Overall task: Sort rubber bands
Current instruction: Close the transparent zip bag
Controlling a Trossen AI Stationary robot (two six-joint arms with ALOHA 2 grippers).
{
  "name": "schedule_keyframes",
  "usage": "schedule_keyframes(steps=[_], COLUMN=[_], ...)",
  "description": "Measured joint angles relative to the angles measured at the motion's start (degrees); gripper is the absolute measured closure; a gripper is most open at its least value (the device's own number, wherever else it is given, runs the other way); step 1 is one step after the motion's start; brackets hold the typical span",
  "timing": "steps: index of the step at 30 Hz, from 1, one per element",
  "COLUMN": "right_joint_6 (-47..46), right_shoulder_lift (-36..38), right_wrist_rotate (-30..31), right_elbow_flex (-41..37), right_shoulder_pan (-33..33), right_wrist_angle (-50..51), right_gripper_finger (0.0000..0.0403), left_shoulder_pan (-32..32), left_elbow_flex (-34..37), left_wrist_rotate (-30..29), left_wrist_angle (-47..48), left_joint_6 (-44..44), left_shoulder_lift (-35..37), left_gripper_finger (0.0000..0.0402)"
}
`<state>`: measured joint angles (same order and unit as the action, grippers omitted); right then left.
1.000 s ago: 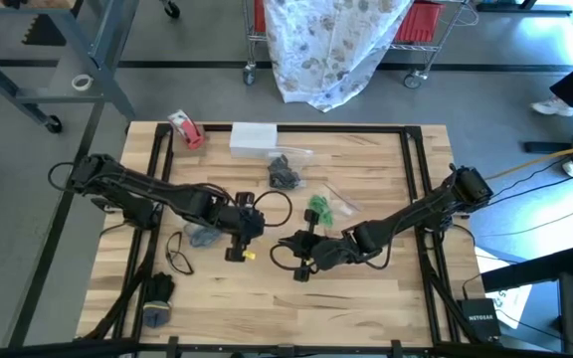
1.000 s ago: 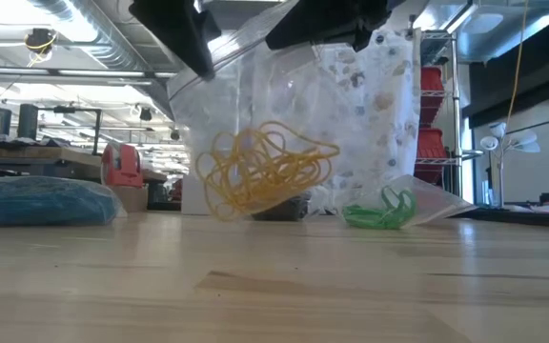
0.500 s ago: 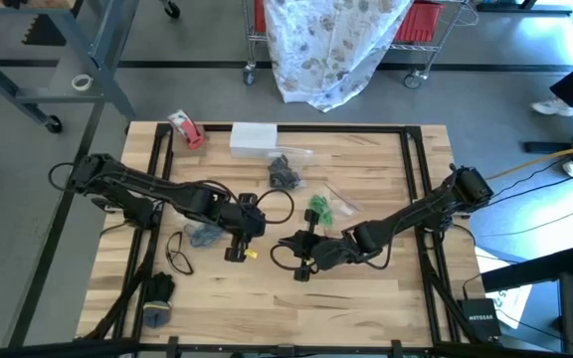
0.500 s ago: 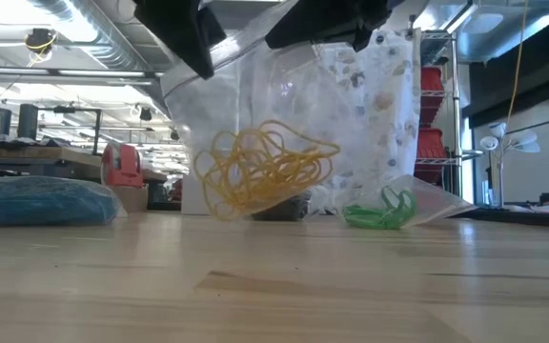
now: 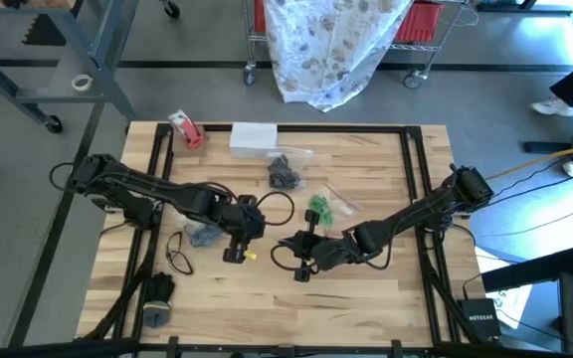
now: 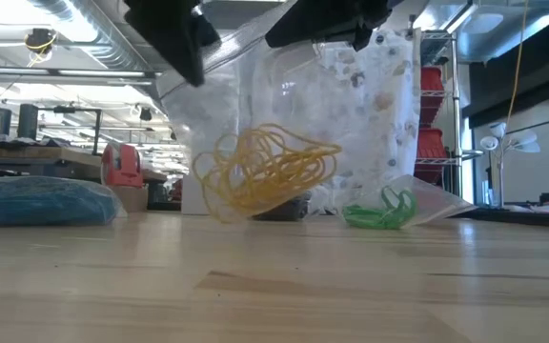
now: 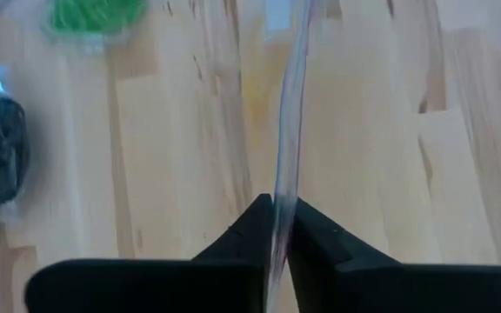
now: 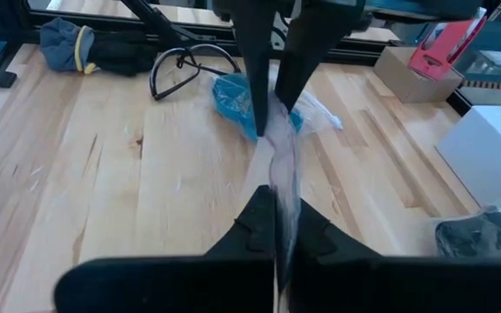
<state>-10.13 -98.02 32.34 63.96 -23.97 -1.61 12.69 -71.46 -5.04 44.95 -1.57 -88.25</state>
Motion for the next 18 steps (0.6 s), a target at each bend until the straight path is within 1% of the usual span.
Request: schedule_keyframes(steps=[4,7,9,12,16,18], right_joint_6=[0.00,0.00,0.00,0.01,0.02,0.02], right_shoulder_lift=[0.00,0.00,0.00,0.00,0.00,0.00], right_wrist_rotate=[0.00,0.00,0.00,0.00,0.00,0.00], right_elbow_flex=[0.00,0.00,0.00,0.00,0.00,0.00], right_shoulder_pan=[0.00,0.00,0.00,0.00,-0.02,-0.02], right_wrist_angle=[0.03,0.05,0.04,0.07,0.06,0.05], right_gripper_finger=[0.0403,0.0403,0.0403,0.0403,0.0403,0.0403], left_shoulder_pan=[-0.10,-0.10,-0.09,-0.11,0.00,0.07], left_elbow_flex=[0.00,0.00,0.00,0.00,0.00,0.00], left_wrist_rotate=[-0.03,-0.81,-2.31,-3.11,-3.24,-4.75], left_wrist_angle=[0.06,0.85,1.81,2.79,2.04,1.96], left_joint_6=[-0.32,0.46,0.72,1.69,2.48,2.51], left_shoulder_lift=[0.00,0.00,0.00,0.00,0.00,0.00], left_gripper_finger=[0.0355,0.0348,0.0358,0.0392,0.0400,0.0400])
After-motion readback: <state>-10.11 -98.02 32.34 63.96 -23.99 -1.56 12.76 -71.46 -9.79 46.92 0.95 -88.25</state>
